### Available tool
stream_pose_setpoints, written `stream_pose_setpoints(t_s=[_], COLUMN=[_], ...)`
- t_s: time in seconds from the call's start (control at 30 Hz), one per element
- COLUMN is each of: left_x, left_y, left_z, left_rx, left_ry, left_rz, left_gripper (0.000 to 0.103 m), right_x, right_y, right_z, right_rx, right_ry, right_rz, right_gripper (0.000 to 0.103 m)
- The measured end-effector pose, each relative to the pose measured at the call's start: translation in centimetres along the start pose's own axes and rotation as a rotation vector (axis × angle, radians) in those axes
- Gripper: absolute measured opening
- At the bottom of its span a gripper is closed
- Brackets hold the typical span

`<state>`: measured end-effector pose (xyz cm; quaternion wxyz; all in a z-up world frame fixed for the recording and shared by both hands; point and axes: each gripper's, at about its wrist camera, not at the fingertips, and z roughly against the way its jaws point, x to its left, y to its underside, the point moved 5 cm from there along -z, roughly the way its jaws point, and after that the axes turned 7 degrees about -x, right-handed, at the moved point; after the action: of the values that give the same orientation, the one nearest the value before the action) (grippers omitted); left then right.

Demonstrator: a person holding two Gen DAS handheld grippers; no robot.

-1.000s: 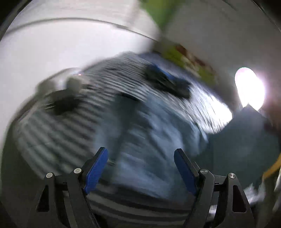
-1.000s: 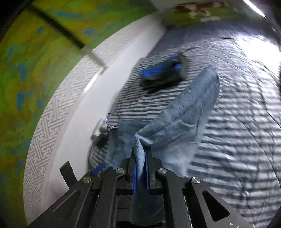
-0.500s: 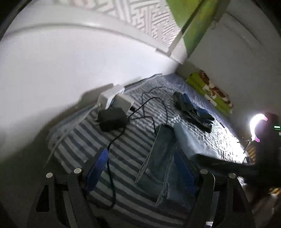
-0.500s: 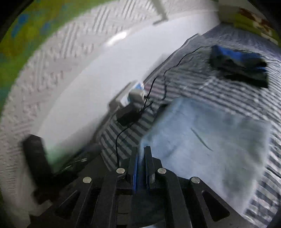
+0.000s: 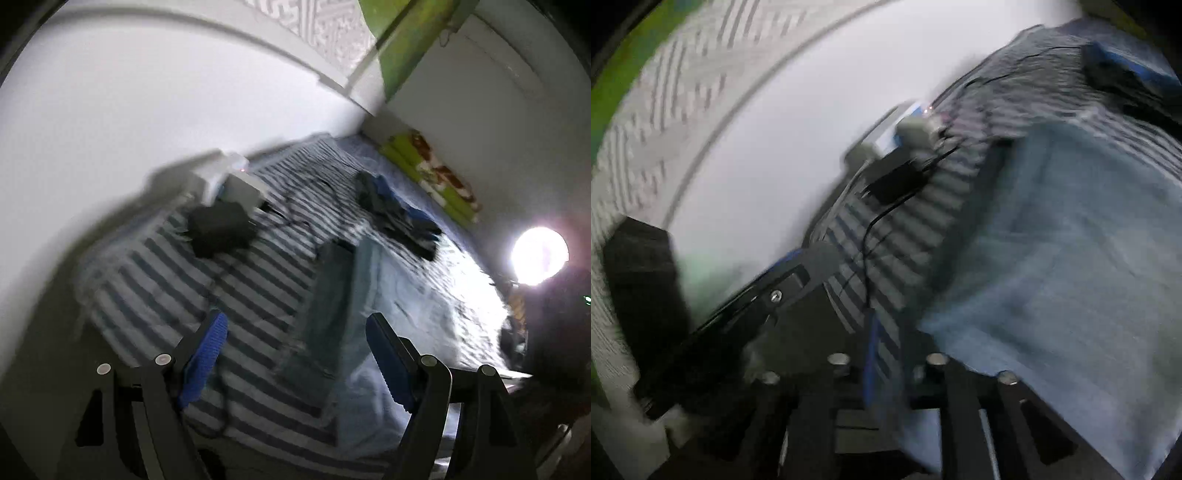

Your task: Organize objects

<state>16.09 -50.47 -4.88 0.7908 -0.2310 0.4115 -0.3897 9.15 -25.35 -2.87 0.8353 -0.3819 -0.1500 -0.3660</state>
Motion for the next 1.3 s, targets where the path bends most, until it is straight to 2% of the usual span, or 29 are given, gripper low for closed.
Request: stream_pose_setpoints(t_s=[0.07,0.13,0.23,0.37,0.43,0.47,0.5,0.6,0.63,0.8,0.87,0.93,1.0,1.03,1.1,1.13,1.17,1.2,1.3], left_x=[-1.3,-2.6,-4.0,-4.4,-5.0,-5.7,-6.3,-7.7,-8.0,-8.5,-8.6,-8.8,-8.5,-7.6,-5.5,-4.7,-4.1,-3.7,-2.3], left_y=[0.7,1.7,2.8,3.4,3.2,3.0,3.0,3.3,3.4,2.8,2.3,1.7,1.5,1.7,2.7,2.8,2.5,2.1,1.3], left_z=[-1.7,-3.1,-5.6,-8.2,-8.8,-9.0,-9.1,-9.1,-9.1,-7.9,-7.0,-6.1,-5.4,-5.8,-7.2,-7.1,-6.2,-5.2,-1.9], left_rx=[0.054,0.101,0.154,0.189,0.188,0.179,0.178,0.159,0.157,0.123,0.103,0.068,0.028,0.046,0.133,0.143,0.127,0.096,0.04], left_ry=[0.029,0.042,0.064,0.004,0.007,0.012,0.012,-0.039,-0.045,-0.002,0.003,-0.007,-0.034,-0.065,-0.082,-0.106,-0.119,-0.121,-0.112], left_rz=[-0.02,-0.044,-0.037,-0.044,-0.036,-0.054,-0.081,-0.175,-0.189,-0.177,-0.172,-0.206,-0.25,-0.24,-0.173,-0.156,-0.145,-0.145,-0.127], left_gripper=[0.08,0.081,0.081,0.081,0.078,0.069,0.049,0.025,0.02,0.013,0.011,0.011,0.011,0.011,0.023,0.03,0.051,0.063,0.065], right_x=[-2.5,-6.2,-12.6,-19.1,-21.3,-22.0,-22.7,-24.0,-23.8,-24.2,-23.4,-22.0,-20.2,-20.1,-20.5,-20.8,-20.8,-20.6,-18.8], right_y=[-0.4,-0.8,-1.4,-1.0,-0.1,0.1,0.3,0.5,0.5,-0.8,-1.5,-2.4,-3.1,-3.1,-2.9,-2.7,-2.5,-2.2,-1.0], right_z=[3.8,7.2,10.4,11.8,11.7,11.5,11.2,10.1,9.8,7.8,7.4,7.6,7.8,7.4,6.6,6.6,7.0,7.7,9.4], right_rx=[-0.074,-0.128,-0.15,-0.149,-0.136,-0.133,-0.128,-0.126,-0.126,-0.155,-0.165,-0.183,-0.209,-0.19,-0.14,-0.132,-0.14,-0.16,-0.165], right_ry=[0.044,0.11,0.23,0.322,0.303,0.29,0.271,0.227,0.211,0.091,0.1,0.128,0.135,0.173,0.228,0.24,0.253,0.276,0.29], right_rz=[-0.022,-0.066,-0.151,-0.253,-0.327,-0.353,-0.381,-0.435,-0.442,-0.522,-0.486,-0.405,-0.299,-0.265,-0.25,-0.255,-0.257,-0.246,-0.18], right_gripper=[0.031,0.035,0.035,0.036,0.036,0.036,0.036,0.036,0.037,0.037,0.035,0.03,0.03,0.03,0.03,0.031,0.032,0.033,0.034])
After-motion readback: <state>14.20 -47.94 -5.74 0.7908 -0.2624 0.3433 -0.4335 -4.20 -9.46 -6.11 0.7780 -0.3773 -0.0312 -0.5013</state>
